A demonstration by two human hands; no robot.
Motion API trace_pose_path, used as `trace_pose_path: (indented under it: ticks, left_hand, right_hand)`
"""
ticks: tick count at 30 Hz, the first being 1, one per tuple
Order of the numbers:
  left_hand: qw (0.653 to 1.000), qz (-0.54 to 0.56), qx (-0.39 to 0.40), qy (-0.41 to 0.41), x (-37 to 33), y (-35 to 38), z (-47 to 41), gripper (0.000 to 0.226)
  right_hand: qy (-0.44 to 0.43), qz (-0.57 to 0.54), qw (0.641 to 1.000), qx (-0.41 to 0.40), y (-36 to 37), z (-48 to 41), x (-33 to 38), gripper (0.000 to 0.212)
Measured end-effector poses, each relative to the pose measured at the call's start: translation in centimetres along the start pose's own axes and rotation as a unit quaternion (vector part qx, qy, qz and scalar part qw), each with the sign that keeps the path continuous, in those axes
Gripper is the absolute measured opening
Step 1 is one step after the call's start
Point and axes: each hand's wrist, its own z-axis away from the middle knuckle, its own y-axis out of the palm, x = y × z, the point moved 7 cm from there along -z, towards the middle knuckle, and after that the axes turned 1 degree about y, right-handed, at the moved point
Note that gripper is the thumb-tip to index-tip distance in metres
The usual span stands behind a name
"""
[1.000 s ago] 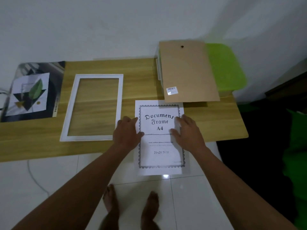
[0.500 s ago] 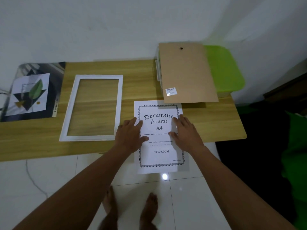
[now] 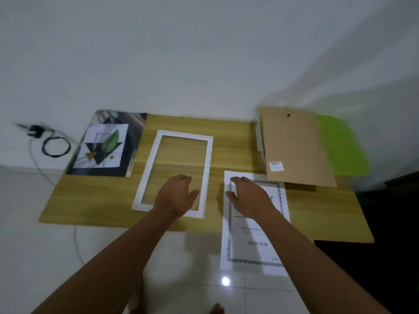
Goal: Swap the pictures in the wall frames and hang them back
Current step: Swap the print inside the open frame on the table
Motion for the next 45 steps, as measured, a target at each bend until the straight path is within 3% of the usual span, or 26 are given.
trace_pose_path:
  ticks: [12,18,26,32,41,45]
  left_hand:
    - [0.996,0.028,-0.048,-0.068,23.2,-12.5,-2.5,0.049]
    - [0.999,0.014,-0.040,-0.026,31.8,-13.3,-6.3,0.034]
    - [0.977,-0.164,0.084,0.105,35.6,-9.3,-11.4,0.057]
    - [0.982,-0.131,0.104,0.083,36.8,-9.1,-12.2,0.061]
    - [0.986,-0.114,0.092,0.076,35.9,-10.1,-13.3,0.059]
    - [0.986,-0.123,0.073,0.089,35.5,-9.8,-13.1,0.057]
  right_hand:
    - [-0.050,-0.030,0.998,0.008,1.5,-12.1,23.5,0.046]
    - [-0.033,-0.068,0.997,0.018,6.9,-18.5,30.8,0.043]
    - [-0.050,0.043,0.997,0.047,12.9,-22.2,32.5,0.065]
    - [-0.073,0.105,0.989,0.072,13.4,-21.5,31.7,0.065]
    - [-0.116,0.088,0.983,0.113,13.5,-18.0,32.0,0.066]
    - [-0.092,0.020,0.994,0.063,12.8,-17.2,32.5,0.059]
